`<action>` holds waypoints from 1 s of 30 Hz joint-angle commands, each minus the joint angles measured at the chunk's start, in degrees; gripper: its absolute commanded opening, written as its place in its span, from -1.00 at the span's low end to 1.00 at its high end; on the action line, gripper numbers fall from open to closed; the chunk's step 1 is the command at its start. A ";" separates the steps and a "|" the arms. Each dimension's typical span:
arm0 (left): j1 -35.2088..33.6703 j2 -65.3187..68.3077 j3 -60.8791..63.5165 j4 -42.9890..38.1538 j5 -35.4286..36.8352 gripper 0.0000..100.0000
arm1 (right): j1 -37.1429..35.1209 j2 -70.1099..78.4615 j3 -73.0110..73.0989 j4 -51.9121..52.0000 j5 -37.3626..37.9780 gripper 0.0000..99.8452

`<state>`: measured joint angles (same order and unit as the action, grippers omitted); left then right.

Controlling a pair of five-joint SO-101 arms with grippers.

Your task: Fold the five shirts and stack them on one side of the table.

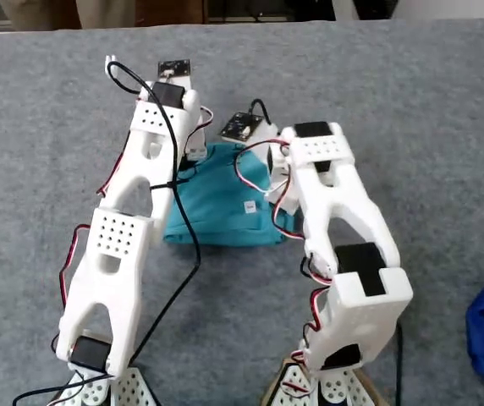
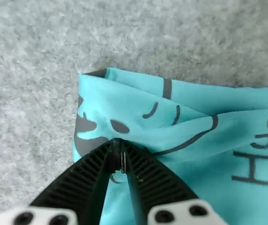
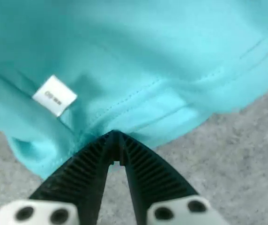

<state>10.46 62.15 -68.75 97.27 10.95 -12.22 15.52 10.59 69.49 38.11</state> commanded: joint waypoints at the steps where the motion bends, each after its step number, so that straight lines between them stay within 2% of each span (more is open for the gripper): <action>1: -0.62 -0.31 -0.70 -0.62 -0.35 -0.96 | -3.03 -4.26 0.04 -0.88 -2.02 -0.99; 7: -1.41 -0.13 -0.70 -0.70 -0.44 -0.96 | -6.46 -7.25 0.13 0.09 -5.36 -0.99; 13: -1.85 -0.13 -0.70 -0.79 -0.44 -0.96 | -6.81 -12.18 0.92 1.49 -5.98 -0.99; 21: -1.76 -0.13 -0.53 -2.90 0.00 -0.96 | -6.29 -8.84 12.53 -4.31 -5.36 -0.99; 30: -1.93 -0.04 -0.09 -4.92 -0.18 -0.96 | 1.36 -8.92 17.36 -5.19 -0.26 -0.99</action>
<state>9.23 62.68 -68.75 93.85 10.95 -14.07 7.08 27.56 63.96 35.91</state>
